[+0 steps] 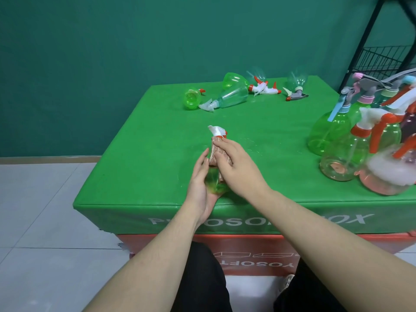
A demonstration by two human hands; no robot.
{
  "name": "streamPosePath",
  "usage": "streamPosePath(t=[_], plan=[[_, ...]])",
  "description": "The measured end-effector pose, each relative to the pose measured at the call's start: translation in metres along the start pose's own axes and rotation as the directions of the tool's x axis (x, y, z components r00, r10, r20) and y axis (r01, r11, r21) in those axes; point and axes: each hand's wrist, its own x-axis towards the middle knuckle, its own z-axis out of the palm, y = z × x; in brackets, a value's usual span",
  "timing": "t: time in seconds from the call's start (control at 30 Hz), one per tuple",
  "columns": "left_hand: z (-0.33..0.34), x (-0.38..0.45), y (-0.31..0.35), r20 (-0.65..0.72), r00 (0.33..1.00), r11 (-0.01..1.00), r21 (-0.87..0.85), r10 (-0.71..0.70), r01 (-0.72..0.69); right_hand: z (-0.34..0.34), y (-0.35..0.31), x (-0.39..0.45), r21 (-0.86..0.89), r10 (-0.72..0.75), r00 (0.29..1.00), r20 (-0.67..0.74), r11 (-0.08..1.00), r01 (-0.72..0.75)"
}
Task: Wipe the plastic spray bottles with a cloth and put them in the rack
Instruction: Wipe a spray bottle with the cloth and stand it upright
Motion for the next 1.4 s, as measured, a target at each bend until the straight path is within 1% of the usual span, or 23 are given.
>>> streamPosePath(t=[0.1, 0.23, 0.3, 0.37, 0.5, 0.6, 0.7, 0.77, 0.87, 0.93, 1.07, 1.3, 1.33, 1.4], plan=[[0.002, 0.000, 0.002, -0.021, 1.000, 1.000, -0.022, 0.003, -0.003, 0.002, 0.003, -0.017, -0.109, -0.122, 0.992, 0.007, 0.986, 0.122], [0.004, -0.002, 0.002, -0.094, 0.995, 0.999, 0.043, -0.016, 0.020, 0.004, 0.015, -0.035, -0.171, -0.266, 0.964, 0.015, 0.949, 0.264], [0.005, -0.003, 0.002, -0.107, 0.994, 0.995, 0.093, -0.026, 0.036, 0.008, 0.024, -0.042, -0.181, -0.310, 0.951, 0.008, 0.935, 0.306], [0.005, -0.003, 0.001, -0.106, 0.994, 0.997, 0.071, -0.029, 0.037, 0.011, 0.031, -0.048, -0.167, -0.344, 0.939, -0.026, 0.927, 0.335], [0.005, -0.002, -0.001, -0.084, 0.996, 0.998, 0.044, 0.043, -0.040, 0.010, 0.038, -0.057, -0.161, -0.380, 0.921, -0.090, 0.918, 0.363], [0.006, -0.003, 0.000, -0.068, 0.997, 0.998, 0.035, 0.046, -0.044, 0.007, 0.034, -0.062, -0.116, -0.341, 0.935, -0.099, 0.937, 0.329], [0.005, -0.004, 0.000, -0.072, 0.996, 0.998, 0.049, 0.046, -0.043, 0.004, 0.026, -0.063, -0.115, -0.304, 0.951, -0.054, 0.948, 0.296], [0.004, -0.003, -0.002, -0.061, 0.997, 0.997, 0.071, 0.046, -0.042, 0.002, 0.018, -0.058, -0.113, -0.247, 0.968, -0.039, 0.964, 0.241], [0.003, -0.001, -0.003, -0.015, 0.999, 0.993, 0.112, 0.044, -0.042, 0.001, 0.010, -0.044, -0.119, -0.205, 0.977, -0.057, 0.973, 0.198], [0.004, -0.001, -0.002, 0.016, 0.998, 0.993, 0.108, 0.054, -0.056, 0.000, 0.006, -0.030, -0.117, -0.167, 0.985, -0.045, 0.980, 0.161], [-0.001, 0.000, -0.002, 0.036, 0.999, 0.997, 0.062, 0.036, -0.038, -0.003, 0.000, -0.003, -0.047, -0.016, 1.000, 0.014, 0.999, 0.016], [0.000, 0.001, -0.002, 0.013, 1.000, 0.999, 0.030, 0.012, -0.012, -0.004, -0.002, 0.020, 0.097, 0.149, 0.988, 0.049, 0.983, -0.153], [-0.001, 0.001, -0.003, 0.007, 1.000, 0.999, 0.032, 0.014, -0.014, -0.004, -0.002, 0.018, 0.098, 0.153, 0.987, 0.046, 0.983, -0.157], [-0.002, 0.002, -0.005, 0.000, 1.000, 0.999, 0.046, 0.030, -0.030, -0.002, -0.001, 0.012, 0.044, 0.098, 0.994, 0.039, 0.994, -0.099]])
